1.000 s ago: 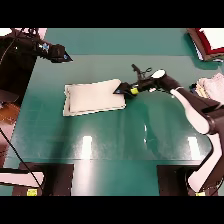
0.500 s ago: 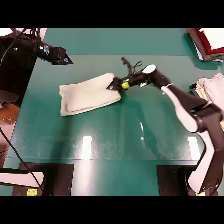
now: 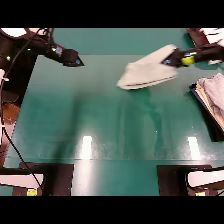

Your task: Fold the shirts.

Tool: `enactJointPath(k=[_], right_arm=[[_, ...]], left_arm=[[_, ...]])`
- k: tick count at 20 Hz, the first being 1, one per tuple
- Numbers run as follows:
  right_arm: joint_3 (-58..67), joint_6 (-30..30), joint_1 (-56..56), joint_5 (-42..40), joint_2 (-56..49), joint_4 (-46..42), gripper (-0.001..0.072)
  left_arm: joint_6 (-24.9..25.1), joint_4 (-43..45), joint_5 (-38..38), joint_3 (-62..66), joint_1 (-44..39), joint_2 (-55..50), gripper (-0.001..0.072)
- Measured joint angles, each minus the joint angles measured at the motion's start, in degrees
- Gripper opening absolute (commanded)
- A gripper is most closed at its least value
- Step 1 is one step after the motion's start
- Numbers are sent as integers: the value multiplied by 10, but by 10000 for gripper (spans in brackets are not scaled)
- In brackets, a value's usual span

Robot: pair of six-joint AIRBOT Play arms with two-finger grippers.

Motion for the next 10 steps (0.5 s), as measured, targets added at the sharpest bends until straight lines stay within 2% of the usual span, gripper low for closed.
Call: enactJointPath(k=[6, 10], right_arm=[[-1, 6, -179, -50, 37, -29, 15], [8, -9, -243, -106, 35, -19, 14]], left_arm=[[-1, 0, 63, 0, -73, 0, 31], [-1, 1, 76, 0, -94, 0, 31]])
